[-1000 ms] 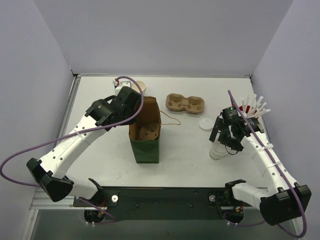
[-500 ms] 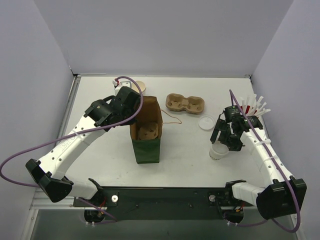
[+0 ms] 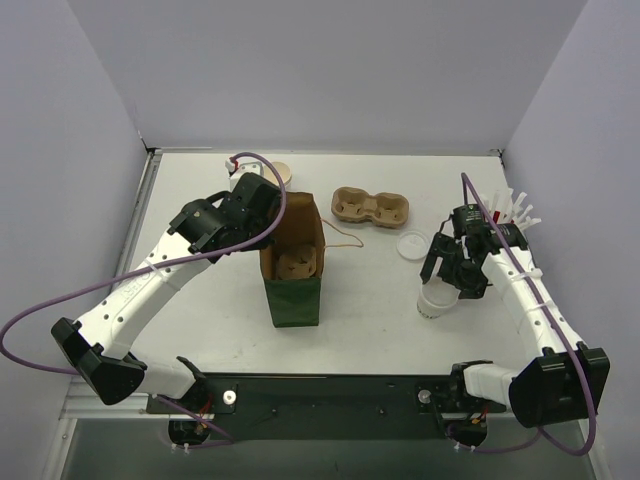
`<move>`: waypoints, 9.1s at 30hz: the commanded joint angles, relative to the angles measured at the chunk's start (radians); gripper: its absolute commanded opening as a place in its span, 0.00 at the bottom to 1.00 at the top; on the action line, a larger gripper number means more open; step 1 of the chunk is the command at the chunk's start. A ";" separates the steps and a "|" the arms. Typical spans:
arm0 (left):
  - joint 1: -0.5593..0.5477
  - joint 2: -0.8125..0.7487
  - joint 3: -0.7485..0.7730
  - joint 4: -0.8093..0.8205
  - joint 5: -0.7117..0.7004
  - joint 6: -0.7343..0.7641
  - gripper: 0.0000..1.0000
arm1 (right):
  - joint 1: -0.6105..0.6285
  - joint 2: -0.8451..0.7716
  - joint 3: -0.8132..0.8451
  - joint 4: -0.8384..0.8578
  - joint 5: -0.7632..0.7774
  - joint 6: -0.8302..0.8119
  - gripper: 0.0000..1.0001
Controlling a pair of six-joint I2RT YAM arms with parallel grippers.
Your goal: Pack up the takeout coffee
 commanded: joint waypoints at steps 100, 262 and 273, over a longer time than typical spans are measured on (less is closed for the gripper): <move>0.006 -0.039 0.004 0.097 0.086 0.064 0.00 | 0.061 0.071 0.062 -0.064 0.031 -0.014 0.75; 0.096 -0.140 -0.053 0.148 0.141 0.187 0.00 | 0.259 0.154 0.153 -0.031 0.156 0.039 0.58; 0.096 -0.142 -0.053 0.148 0.157 0.178 0.00 | 0.285 0.145 0.049 0.018 0.150 0.072 0.61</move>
